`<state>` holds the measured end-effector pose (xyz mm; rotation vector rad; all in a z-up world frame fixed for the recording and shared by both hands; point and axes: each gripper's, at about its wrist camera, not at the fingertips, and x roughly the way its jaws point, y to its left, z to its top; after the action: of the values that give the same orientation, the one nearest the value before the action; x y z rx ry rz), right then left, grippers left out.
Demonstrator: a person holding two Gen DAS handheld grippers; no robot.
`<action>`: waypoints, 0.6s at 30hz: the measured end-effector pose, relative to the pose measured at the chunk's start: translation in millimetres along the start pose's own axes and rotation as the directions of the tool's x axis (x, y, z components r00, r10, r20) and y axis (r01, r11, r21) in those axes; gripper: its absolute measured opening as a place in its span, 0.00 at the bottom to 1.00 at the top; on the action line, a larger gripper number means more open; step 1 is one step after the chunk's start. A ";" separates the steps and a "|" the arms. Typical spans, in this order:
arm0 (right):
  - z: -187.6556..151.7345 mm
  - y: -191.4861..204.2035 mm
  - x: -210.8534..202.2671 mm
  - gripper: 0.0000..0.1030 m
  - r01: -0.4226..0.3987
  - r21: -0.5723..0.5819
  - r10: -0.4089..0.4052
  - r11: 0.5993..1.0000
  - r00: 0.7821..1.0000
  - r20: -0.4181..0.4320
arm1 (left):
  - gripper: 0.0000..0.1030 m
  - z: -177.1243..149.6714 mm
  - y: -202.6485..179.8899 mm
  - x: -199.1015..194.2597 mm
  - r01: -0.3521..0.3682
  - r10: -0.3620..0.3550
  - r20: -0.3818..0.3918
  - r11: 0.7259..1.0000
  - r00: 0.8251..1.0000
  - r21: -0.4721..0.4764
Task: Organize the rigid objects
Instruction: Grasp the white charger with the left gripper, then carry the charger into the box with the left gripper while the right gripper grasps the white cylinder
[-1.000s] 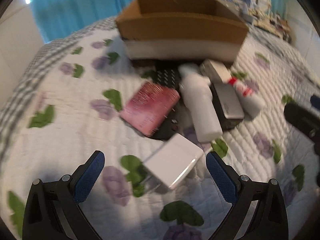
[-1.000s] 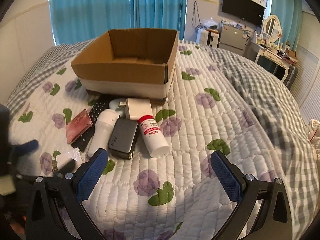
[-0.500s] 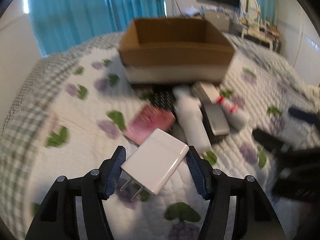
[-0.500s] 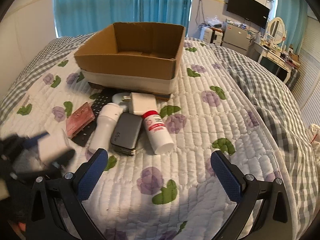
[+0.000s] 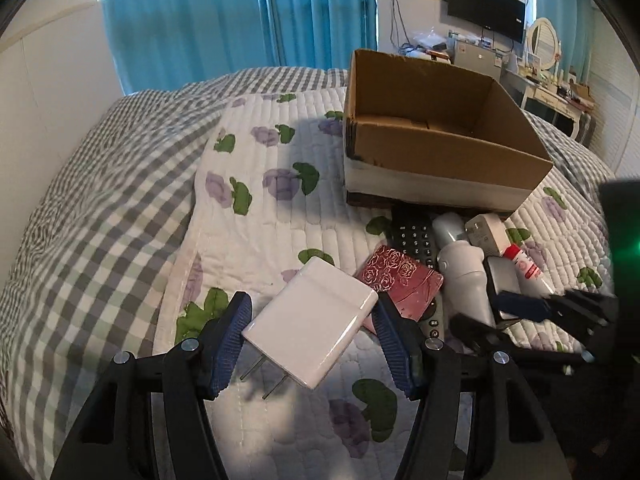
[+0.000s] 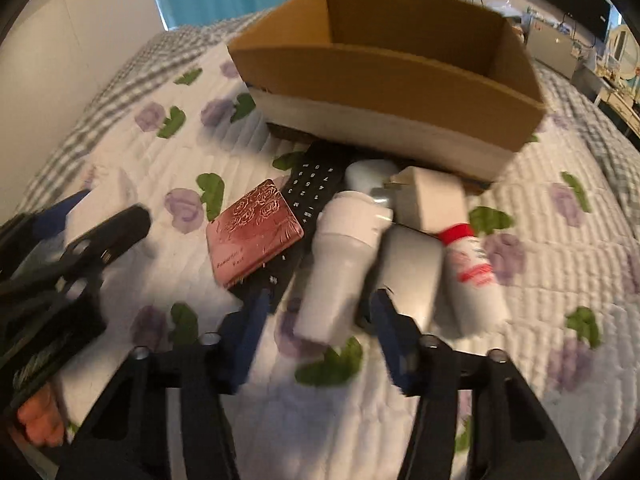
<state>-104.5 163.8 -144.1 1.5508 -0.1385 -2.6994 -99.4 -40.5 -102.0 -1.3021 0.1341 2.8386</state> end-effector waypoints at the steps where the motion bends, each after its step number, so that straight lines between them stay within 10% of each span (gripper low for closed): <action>1: 3.3 2.2 5.2 0.47 0.014 0.002 -0.014 1.000 1.000 -0.007 | 0.61 -0.8 1.1 0.9 0.004 -0.004 -0.004 1.000 1.000 -0.004; 8: 19.8 2.1 29.7 0.47 0.127 -0.014 -0.127 0.992 0.992 -0.012 | 0.61 -4.1 5.3 2.8 0.024 -0.024 -0.011 1.000 1.000 -0.017; 18: 11.0 -8.3 8.3 0.42 0.068 0.020 -0.069 0.997 0.996 0.059 | 0.61 -0.2 2.1 -19.2 0.033 -0.032 0.022 0.999 0.999 -0.015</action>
<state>-118.0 172.3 -146.5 1.5075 -0.1133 -2.8066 -86.7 -42.2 -87.5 -1.2638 0.0896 2.8315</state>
